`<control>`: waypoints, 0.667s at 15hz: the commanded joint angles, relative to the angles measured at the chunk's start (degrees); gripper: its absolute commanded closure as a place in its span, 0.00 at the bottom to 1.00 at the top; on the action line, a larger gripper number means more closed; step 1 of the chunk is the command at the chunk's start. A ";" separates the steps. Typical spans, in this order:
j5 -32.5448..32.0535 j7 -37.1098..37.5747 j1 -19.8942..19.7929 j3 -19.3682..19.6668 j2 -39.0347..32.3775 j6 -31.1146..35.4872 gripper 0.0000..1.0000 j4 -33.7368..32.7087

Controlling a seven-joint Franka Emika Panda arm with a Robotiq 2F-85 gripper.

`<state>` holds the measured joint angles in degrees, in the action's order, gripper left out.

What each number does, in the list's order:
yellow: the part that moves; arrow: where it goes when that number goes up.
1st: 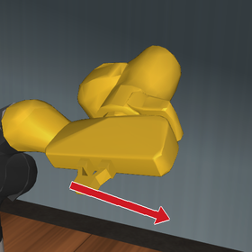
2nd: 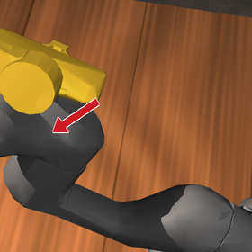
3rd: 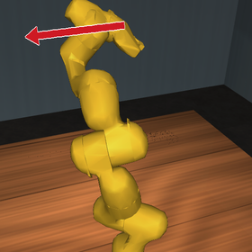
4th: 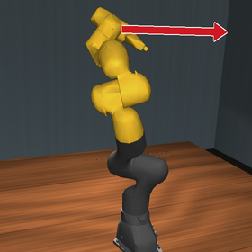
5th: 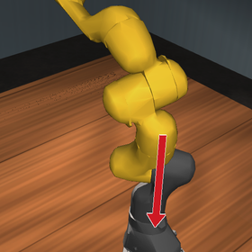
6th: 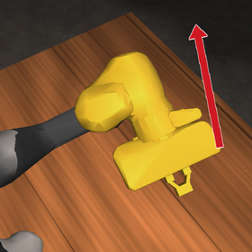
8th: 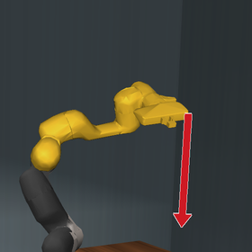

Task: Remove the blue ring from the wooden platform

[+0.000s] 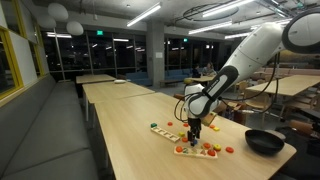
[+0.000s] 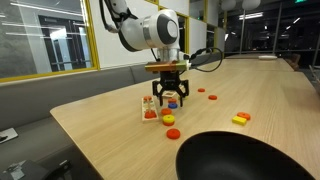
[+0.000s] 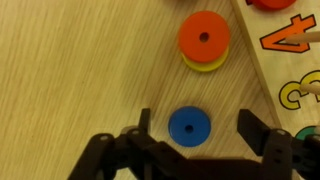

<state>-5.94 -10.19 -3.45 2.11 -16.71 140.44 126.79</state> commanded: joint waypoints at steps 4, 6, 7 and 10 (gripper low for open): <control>1.77 -0.36 -0.49 -0.44 2.03 -3.10 0.00 -2.01; 2.07 -0.75 -0.59 -0.37 4.62 -3.49 0.00 -1.67; 2.17 -0.87 -0.63 -0.32 6.41 -3.82 0.00 -1.19; 2.95 -2.12 -0.78 -0.22 13.99 -5.66 0.00 1.60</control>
<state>-4.69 -10.26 -3.65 2.10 -11.23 137.45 125.09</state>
